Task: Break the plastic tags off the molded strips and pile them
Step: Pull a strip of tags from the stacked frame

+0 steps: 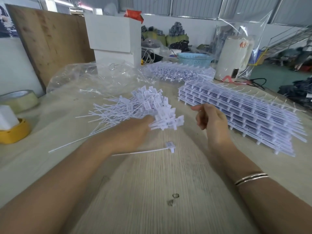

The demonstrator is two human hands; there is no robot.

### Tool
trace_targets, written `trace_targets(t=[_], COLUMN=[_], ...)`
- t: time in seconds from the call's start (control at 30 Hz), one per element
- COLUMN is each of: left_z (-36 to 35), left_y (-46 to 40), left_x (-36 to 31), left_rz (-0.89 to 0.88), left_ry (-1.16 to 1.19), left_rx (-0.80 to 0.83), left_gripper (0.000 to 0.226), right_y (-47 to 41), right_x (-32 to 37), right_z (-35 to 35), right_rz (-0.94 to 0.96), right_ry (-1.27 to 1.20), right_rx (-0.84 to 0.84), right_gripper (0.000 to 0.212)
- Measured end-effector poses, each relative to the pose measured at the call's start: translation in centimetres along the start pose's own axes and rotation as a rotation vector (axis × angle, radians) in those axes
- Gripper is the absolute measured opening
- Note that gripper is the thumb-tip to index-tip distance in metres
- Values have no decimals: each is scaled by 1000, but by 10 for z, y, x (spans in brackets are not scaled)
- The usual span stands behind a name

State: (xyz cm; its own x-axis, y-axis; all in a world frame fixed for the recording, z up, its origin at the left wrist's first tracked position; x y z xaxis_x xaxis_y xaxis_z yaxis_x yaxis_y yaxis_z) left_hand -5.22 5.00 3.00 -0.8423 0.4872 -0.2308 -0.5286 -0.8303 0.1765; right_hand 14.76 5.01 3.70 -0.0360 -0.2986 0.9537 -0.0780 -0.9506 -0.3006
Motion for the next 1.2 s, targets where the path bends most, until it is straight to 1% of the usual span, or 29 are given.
trace_targets(t=[0.07,0.1,0.17,0.2,0.27,0.3,0.37,0.43,0.47,0.53,0.57,0.63,0.7,0.73,0.77,0.8,0.83,0.87,0.9,0.93,0.97,1.03,1.07,1.13,1.2], left_z=[31,49,83,96,107,103,79,52,48,53,57,70,82,83,79,70,55,36,17,2,-8,-9,-6,9,35], left_y=[-1,-3,-6,-9,-20,-28,-48,-62,-65,-67,-67,-56,-32,-18,-6,2,7,11,14,17,19,22,23,27,31], left_x=[6,11,23,29,50,61,77,88,92,100,101,97,81,67,53,38,25,14,6,2,0,-2,-3,-5,0], left_rz=[-47,-73,-113,-124,-108,-91,-67,-59,-44,10,29,36,-14,-76,-159,-250,-327,-358,-358,-345,-337,-334,-341,-372,-397], left_ry=[45,52,8,-32,-105,-127,-146,-119,-79,-8,-12,-16,-11,-21,-21,4,50,61,12,-67,-123,-133,-139,-136,-45], left_rx=[-164,-261,-437,-505,-571,-562,-459,-370,-365,-381,-394,-481,-614,-654,-643,-562,-420,-260,-140,-77,-74,-150,-197,-319,-462], left_gripper=[5,9,24,27,30,31,29,25,26,31,34,36,35,32,28,27,30,35,37,36,30,11,6,3,7], right_y=[-1,-1,-3,-4,-5,-5,-6,-6,-6,-7,-7,-8,-8,-8,-8,-7,-7,-6,-6,-5,-5,-4,-4,-3,-3], right_x=[-3,-4,-7,-8,-8,-8,-7,-7,-8,-10,-10,-11,-11,-10,-10,-10,-9,-9,-9,-8,-7,-6,-6,-7,-8], right_z=[5,4,-3,-8,-16,-20,-24,-25,-25,-23,-22,-21,-23,-24,-24,-24,-24,-23,-23,-23,-23,-24,-25,-27,-27], right_rz=[-4,-8,-7,-8,-6,-2,8,9,5,-2,-6,-14,-12,-9,-7,-7,-9,-11,-11,-10,-7,-4,-3,-4,-4], right_ry=[-4,4,33,52,79,85,84,77,70,54,51,52,50,53,58,62,65,70,80,89,98,111,117,116,108], right_rx=[-24,-14,33,61,108,125,148,154,151,144,141,140,149,151,153,152,149,144,139,137,137,143,148,160,165], right_gripper=[45,44,43,43,42,42,40,40,40,41,41,41,41,41,40,40,40,40,40,40,40,40,41,40,40])
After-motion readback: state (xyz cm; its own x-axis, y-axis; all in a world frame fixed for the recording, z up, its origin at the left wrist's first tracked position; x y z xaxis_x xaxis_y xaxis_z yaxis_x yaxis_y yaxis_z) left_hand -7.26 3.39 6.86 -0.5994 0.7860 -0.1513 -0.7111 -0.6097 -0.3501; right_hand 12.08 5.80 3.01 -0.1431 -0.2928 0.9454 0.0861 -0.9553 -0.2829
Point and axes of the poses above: each hand's wrist, its own y-axis away from the middle knuckle, its own z-axis out of the back of the hand, x = y × z, the point moved 10 cm from there along -y, towards the middle knuckle, and after that the axes turned 12 degrees about x, right-handed, at the moved point
